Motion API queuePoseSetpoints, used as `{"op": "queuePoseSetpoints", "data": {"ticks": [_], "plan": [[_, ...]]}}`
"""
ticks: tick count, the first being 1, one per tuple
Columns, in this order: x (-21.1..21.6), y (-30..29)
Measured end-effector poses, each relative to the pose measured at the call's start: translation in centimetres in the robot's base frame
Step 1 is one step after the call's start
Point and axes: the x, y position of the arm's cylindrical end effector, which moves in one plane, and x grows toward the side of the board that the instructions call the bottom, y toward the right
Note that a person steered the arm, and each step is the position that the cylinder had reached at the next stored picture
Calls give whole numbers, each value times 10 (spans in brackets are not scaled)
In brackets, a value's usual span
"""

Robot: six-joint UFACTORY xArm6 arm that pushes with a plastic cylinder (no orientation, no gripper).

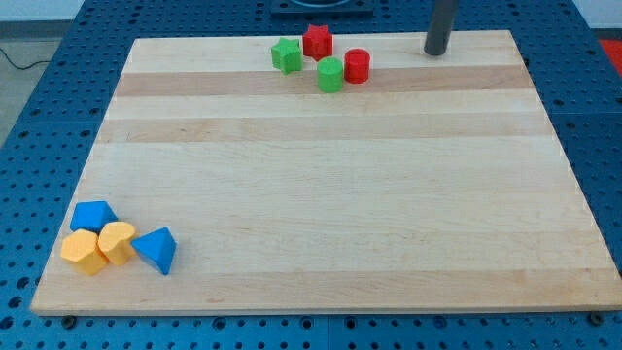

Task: Place the green circle on the right side of the blue cube

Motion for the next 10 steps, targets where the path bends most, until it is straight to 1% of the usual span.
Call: {"op": "queuePoseSetpoints", "data": {"ticks": [1, 2, 3, 6, 7, 8, 10], "plan": [[0, -47], [9, -92], [31, -120], [107, -217], [149, -243], [179, -266], [176, -279]]}}
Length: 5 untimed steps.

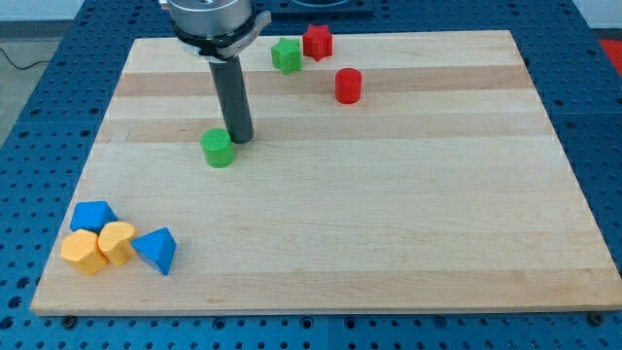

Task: Place the green circle on the right side of the blue cube

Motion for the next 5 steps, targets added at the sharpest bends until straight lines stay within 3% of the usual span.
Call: {"op": "queuePoseSetpoints", "data": {"ticks": [2, 5], "plan": [[62, -84], [86, -90]]}}
